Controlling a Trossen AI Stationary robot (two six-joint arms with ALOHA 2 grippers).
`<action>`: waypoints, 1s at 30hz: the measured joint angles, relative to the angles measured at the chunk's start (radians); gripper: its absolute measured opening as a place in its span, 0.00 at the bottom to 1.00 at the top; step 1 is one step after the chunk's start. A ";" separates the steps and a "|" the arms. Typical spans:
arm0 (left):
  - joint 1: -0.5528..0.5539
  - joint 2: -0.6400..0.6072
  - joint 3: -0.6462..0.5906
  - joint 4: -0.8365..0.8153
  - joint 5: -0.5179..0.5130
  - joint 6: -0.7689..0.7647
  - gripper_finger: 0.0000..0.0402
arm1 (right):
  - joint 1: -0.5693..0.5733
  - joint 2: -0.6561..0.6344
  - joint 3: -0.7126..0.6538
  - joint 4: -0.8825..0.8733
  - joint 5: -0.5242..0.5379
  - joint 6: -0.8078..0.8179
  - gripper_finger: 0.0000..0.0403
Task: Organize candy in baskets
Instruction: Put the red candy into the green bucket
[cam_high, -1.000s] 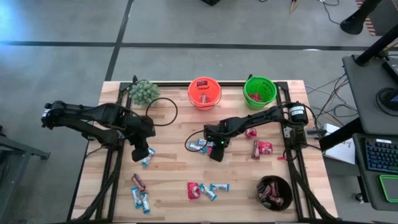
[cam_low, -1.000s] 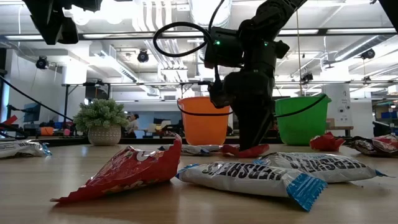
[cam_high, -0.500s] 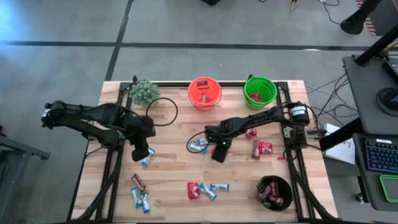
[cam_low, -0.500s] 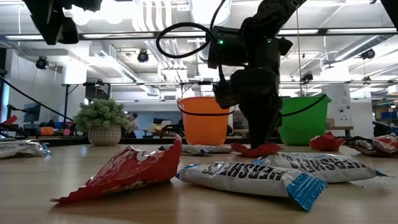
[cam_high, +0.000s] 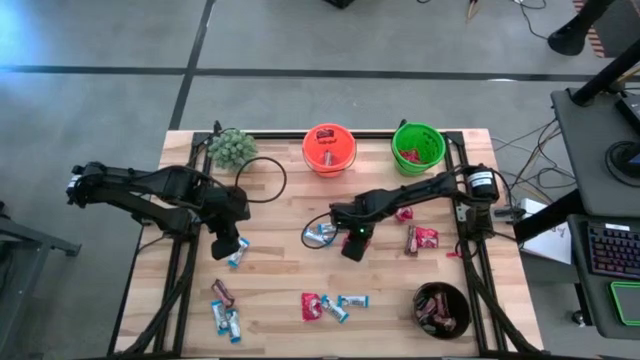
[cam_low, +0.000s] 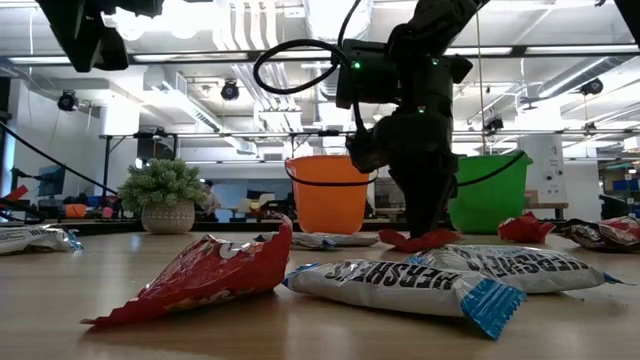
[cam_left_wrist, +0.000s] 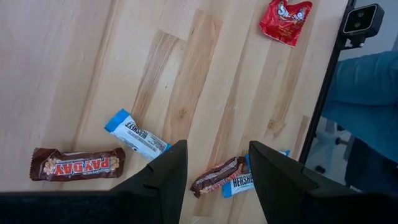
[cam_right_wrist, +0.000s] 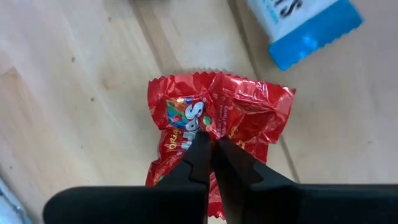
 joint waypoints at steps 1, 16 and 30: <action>0.000 0.000 0.000 0.000 0.000 0.002 0.38 | 0.000 0.000 0.007 0.000 0.004 0.000 0.02; 0.000 0.000 0.000 0.003 0.000 0.022 0.38 | 0.000 0.001 0.080 -0.085 0.001 -0.026 0.02; 0.000 0.000 0.000 0.002 0.000 0.054 0.38 | 0.020 -0.003 0.142 -0.168 -0.006 -0.026 0.02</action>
